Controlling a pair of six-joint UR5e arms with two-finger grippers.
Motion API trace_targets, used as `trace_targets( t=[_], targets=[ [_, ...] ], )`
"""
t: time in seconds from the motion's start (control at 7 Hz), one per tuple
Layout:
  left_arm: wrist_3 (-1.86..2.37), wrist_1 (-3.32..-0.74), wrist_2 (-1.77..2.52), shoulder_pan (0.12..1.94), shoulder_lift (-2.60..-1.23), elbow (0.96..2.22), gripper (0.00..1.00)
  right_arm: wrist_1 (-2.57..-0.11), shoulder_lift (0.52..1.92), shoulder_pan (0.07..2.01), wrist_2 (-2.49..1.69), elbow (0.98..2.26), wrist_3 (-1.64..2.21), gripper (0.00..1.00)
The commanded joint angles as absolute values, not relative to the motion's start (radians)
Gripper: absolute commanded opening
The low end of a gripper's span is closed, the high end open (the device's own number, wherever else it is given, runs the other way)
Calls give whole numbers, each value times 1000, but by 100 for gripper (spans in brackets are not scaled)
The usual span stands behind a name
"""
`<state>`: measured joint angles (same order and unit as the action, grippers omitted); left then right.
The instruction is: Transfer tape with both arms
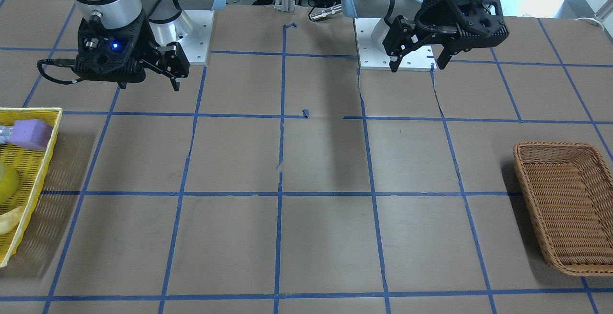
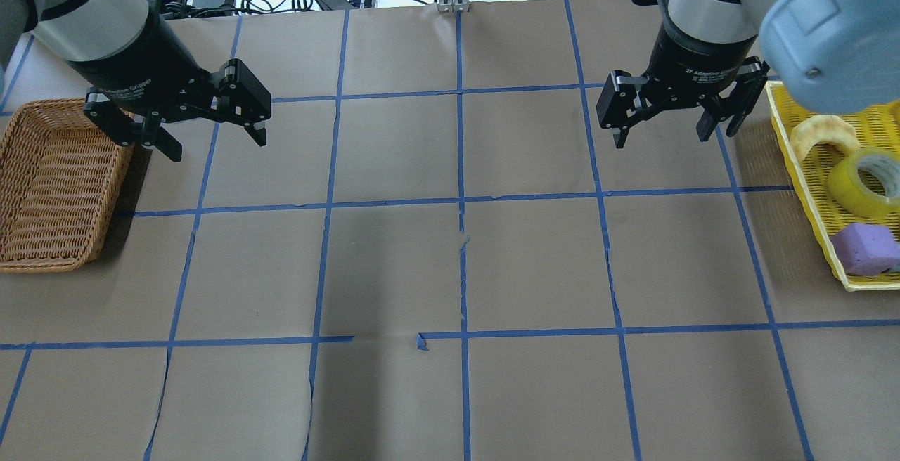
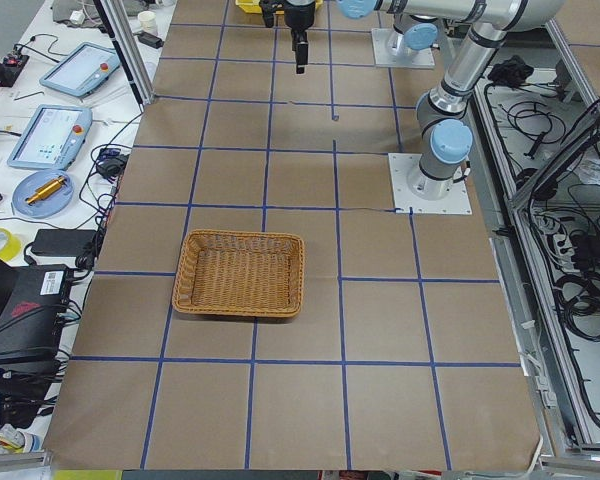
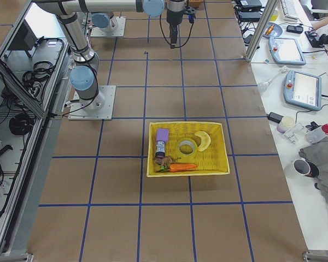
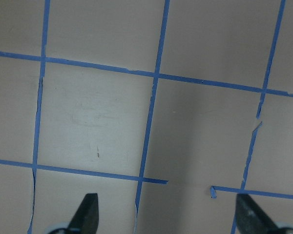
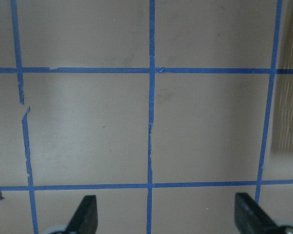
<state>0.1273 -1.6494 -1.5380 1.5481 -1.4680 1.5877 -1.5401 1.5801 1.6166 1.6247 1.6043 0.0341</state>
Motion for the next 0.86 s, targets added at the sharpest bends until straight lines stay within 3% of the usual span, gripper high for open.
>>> trace_targets(
  t=[0.0,0.71],
  targets=[
    [127,-1649,-1539,1546,-1468,1588,100,-1536,1578,1618,1624,1609,35,100],
    [127,-1649,-1539,1546,-1468,1588,100,-1540,1578,1618,1566,1600,32,100]
  ],
)
